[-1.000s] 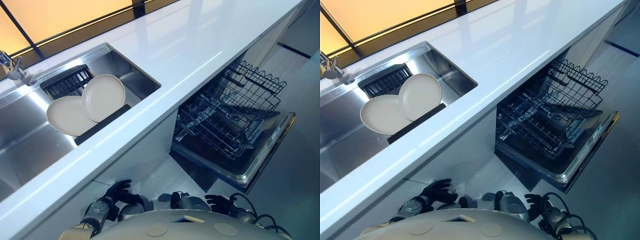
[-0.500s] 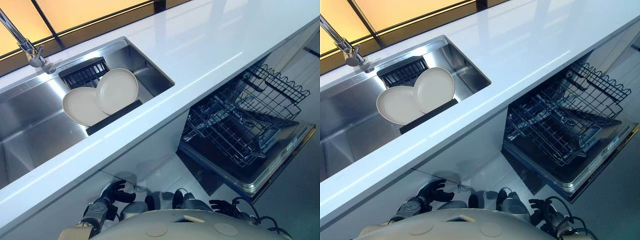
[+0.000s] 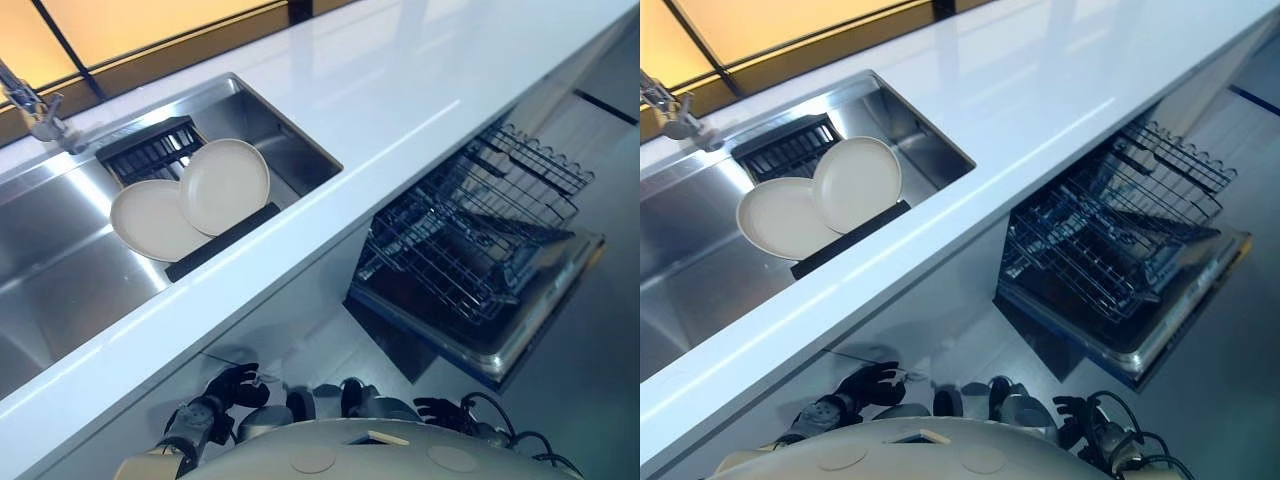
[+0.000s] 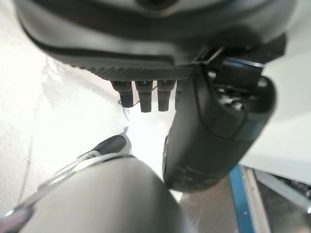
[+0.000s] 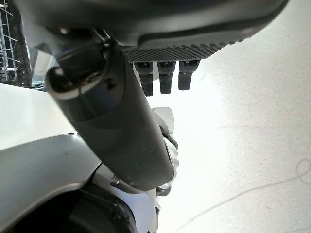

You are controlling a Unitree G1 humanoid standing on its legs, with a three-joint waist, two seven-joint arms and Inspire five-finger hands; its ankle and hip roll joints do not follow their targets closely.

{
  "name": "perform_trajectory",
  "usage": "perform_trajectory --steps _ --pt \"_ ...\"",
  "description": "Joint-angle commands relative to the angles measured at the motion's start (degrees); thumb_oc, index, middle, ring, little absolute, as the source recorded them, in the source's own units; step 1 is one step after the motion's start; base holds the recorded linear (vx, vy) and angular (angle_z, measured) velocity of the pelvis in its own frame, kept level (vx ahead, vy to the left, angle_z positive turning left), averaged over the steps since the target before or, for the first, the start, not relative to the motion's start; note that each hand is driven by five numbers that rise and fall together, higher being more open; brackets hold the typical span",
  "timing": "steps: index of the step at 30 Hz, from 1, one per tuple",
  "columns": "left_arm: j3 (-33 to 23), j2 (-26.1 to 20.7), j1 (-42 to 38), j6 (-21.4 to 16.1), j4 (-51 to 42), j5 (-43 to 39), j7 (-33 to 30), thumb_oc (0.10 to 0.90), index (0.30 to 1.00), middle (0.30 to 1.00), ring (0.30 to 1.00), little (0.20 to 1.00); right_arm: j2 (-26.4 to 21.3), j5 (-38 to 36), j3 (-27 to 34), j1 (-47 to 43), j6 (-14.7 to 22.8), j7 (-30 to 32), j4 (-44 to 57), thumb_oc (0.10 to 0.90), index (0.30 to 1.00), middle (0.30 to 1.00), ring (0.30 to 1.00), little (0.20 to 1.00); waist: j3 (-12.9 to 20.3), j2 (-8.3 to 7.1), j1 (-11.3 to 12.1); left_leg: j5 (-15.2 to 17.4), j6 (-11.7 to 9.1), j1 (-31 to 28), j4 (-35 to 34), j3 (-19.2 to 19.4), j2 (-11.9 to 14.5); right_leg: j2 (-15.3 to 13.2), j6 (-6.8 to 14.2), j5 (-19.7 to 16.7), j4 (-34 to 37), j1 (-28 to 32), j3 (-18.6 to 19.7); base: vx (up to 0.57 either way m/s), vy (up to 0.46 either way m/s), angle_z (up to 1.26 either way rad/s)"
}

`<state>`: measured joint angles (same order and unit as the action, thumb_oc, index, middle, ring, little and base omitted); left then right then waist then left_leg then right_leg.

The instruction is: Pick up plates and place into dishwasher.

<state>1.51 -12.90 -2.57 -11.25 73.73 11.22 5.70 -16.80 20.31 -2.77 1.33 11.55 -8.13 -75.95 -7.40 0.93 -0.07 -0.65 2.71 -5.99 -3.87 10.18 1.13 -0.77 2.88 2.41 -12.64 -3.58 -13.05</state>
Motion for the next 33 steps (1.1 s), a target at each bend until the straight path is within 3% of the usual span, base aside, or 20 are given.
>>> perform_trajectory --steps 1,4,6,9,11,13,17,18,19,21,22,24,26,27,29,30,31,33 --pt "0.3 -1.6 -3.0 -0.7 0.4 -1.6 -1.0 0.800 0.900 0.900 0.900 0.900 2.9 -1.0 -1.0 -1.1 3.5 -1.1 1.1 0.800 0.900 0.900 0.900 0.900 1.2 0.70 -0.1 0.7 0.6 3.1 -1.1 -3.5 -3.9 0.9 0.4 4.7 1.7 2.8 1.5 -0.24 -0.182 -0.13" --pt "0.3 -1.1 -3.7 -0.7 0.5 -2.2 0.5 0.800 0.900 0.900 0.900 0.900 2.5 -1.9 -1.0 -1.4 3.8 -1.1 0.6 0.800 0.900 0.900 0.900 0.900 1.1 0.12 0.1 -0.5 -1.3 5.2 0.1 -2.8 -3.6 2.0 -0.8 4.7 6.9 6.1 2.2 -0.19 -0.106 0.15" --pt "1.0 -0.5 -4.1 -1.6 0.9 -1.5 2.4 0.800 0.900 0.900 0.900 0.900 1.8 -2.5 -0.6 -1.5 2.9 -0.6 0.0 0.800 0.900 0.900 0.900 0.900 1.1 -0.35 0.5 0.0 -1.8 7.1 3.4 -4.5 -4.1 1.7 -1.7 4.1 8.5 7.1 2.2 -0.16 -0.031 0.15" --pt "1.2 0.2 -3.5 -4.6 1.0 -4.0 5.3 0.800 0.900 0.900 0.900 0.900 0.7 -2.6 -0.2 -2.0 1.5 -0.7 -0.9 0.800 0.900 0.900 0.900 0.900 1.4 -1.06 1.0 2.4 -1.6 7.6 8.5 -8.8 -5.6 0.9 -2.5 3.4 9.2 7.1 2.7 -0.10 0.023 0.06" --pt "1.0 0.6 -3.2 -8.0 -2.0 -7.8 8.2 0.800 0.900 0.900 0.900 0.900 0.3 -2.3 0.4 -1.7 0.8 -0.5 -0.9 0.800 0.900 0.900 0.900 0.900 2.0 -0.68 0.6 2.6 -1.4 5.8 6.5 -8.8 -5.2 1.0 -2.5 3.6 8.5 6.7 2.7 -0.03 0.067 -0.01" --pt "1.9 0.7 -3.7 -10.2 -8.9 -11.3 11.7 0.800 0.900 0.900 0.900 0.900 0.6 -3.7 0.9 -1.3 -0.7 -0.2 -0.1 0.800 0.900 0.900 0.900 0.900 2.2 -0.45 0.3 2.3 -1.0 4.5 4.6 -8.9 -4.9 1.1 -2.2 3.6 8.0 6.5 3.1 -0.01 0.037 -0.01" --pt "7.1 -0.3 -6.1 -7.8 -28.9 -24.3 21.9 0.800 0.900 0.900 0.900 0.900 -0.1 -5.3 0.7 -1.5 -1.6 -1.3 1.5 0.800 0.900 0.900 0.900 0.900 1.6 0.40 0.5 2.2 -0.7 3.6 3.2 -9.5 -4.9 1.0 -1.6 3.9 6.1 5.4 3.3 -0.03 0.025 0.04" --pt "7.4 -0.4 -6.2 -7.6 -30.1 -24.5 22.3 0.800 0.900 0.900 0.900 0.900 -0.1 -5.4 0.7 -1.6 -1.6 -1.4 1.5 0.800 0.900 0.900 0.900 0.900 1.5 0.44 0.6 2.2 -0.6 3.5 3.1 -9.5 -4.9 1.0 -1.5 4.0 6.0 5.3 3.3 -0.06 0.040 0.10" --pt "9.1 -1.9 -7.3 -6.9 -38.8 -29.3 27.7 0.800 0.900 0.900 0.900 0.900 -0.7 -6.1 0.2 -2.1 -1.0 -1.8 1.5 0.800 0.900 0.900 0.900 0.900 1.1 0.92 0.8 2.0 -0.3 3.1 2.5 -9.5 -4.9 0.9 -1.2 3.9 4.8 4.7 3.0 -0.05 0.035 0.08" --pt "10.6 -5.3 -9.1 -1.1 -55.1 -34.8 36.4 0.800 0.900 0.900 0.900 0.900 -1.2 -6.2 0.1 -2.7 0.2 -2.3 1.5 0.800 0.900 0.900 0.900 0.900 0.9 1.47 0.9 1.6 0.2 2.5 0.9 -9.5 -4.9 1.0 -0.8 3.7 4.0 4.2 3.1 -0.02 0.020 0.02" --pt "10.7 -6.0 -9.4 0.0 -57.7 -36.5 37.9 0.800 0.900 0.900 0.900 0.900 -1.2 -6.2 -0.1 -2.8 0.4 -2.4 1.5 0.800 0.900 0.900 0.900 0.900 0.9 1.53 1.0 1.5 0.3 2.3 0.5 -9.5 -4.9 1.0 -0.7 3.7 4.0 4.2 3.1 0.00 0.000 0.00" --pt "10.3 -6.8 -11.0 7.7 -72.1 -41.6 45.2 0.800 0.900 0.900 0.900 0.900 -1.2 -5.9 -0.6 -3.3 1.6 -2.5 1.1 0.800 0.900 0.900 0.900 0.900 1.2 1.68 1.2 1.4 0.6 2.1 -0.5 -9.5 -4.8 1.1 -0.6 3.9 4.4 4.4 3.1 0.00 0.000 0.00" --pt "10.6 -7.4 -12.8 9.6 -79.2 -46.5 52.1 0.800 0.900 0.900 0.900 0.900 -1.0 -5.7 -1.3 -3.6 2.4 -2.2 0.6 0.800 0.900 0.900 0.900 0.900 1.8 1.75 1.2 1.5 0.9 2.0 -1.1 -9.3 -4.9 1.2 -0.4 3.6 4.6 4.4 3.2 0.01 -0.007 0.02" --pt "11.4 -8.0 -15.3 15.8 -86.5 -51.6 50.1 0.800 0.900 0.900 0.900 0.900 -0.6 -6.1 -2.7 -3.9 2.8 -1.5 -0.1 0.800 0.900 0.900 0.900 0.900 2.3 1.75 0.9 1.8 1.0 2.2 -1.1 -9.2 -5.0 1.3 -0.3 3.3 5.0 4.4 3.5 0.02 -0.019 0.12" --pt "12.3 -7.9 -18.5 21.5 -91.1 -61.8 45.4 0.800 0.900 0.900 0.900 0.900 0.3 -5.8 -4.1 -4.1 3.4 -0.6 -0.5 0.800 0.900 0.900 0.900 0.900 3.0 1.65 0.3 2.2 1.3 2.1 -1.1 -9.1 -5.1 1.5 -0.2 3.3 5.4 4.6 3.9 0.04 -0.039 0.19" --pt "13.0 -7.0 -21.0 23.8 -92.4 -69.3 39.7 0.800 0.900 0.900 0.900 0.900 0.7 -6.3 -5.3 -4.2 3.5 -0.2 -0.7 0.800 0.900 0.900 0.900 0.900 3.4 1.61 -0.2 2.4 1.4 1.8 -1.1 -8.9 -5.0 1.6 -0.1 3.3 5.6 4.8 4.3 0.05 -0.066 0.23" --pt "13.2 -6.0 -22.7 25.0 -92.1 -75.3 35.4 0.800 0.900 0.900 0.900 0.900 1.1 -6.6 -6.1 -4.3 3.6 0.0 -0.9 0.800 0.900 0.900 0.900 0.900 3.6 1.53 -0.6 2.6 1.5 1.5 -1.1 -8.8 -5.0 1.7 -0.1 3.4 5.6 5.0 4.7 0.06 -0.073 0.22" --pt "12.2 -2.5 -25.0 23.7 -90.0 -84.5 28.0 0.800 0.900 0.900 0.900 0.900 2.2 -7.1 -7.7 -4.4 3.1 0.5 -0.8 0.800 0.900 0.900 0.900 0.900 3.8 1.36 -1.4 2.9 1.5 0.9 -1.1 -8.5 -5.0 1.9 0.0 3.6 5.7 5.5 5.2 0.07 -0.074 0.10"
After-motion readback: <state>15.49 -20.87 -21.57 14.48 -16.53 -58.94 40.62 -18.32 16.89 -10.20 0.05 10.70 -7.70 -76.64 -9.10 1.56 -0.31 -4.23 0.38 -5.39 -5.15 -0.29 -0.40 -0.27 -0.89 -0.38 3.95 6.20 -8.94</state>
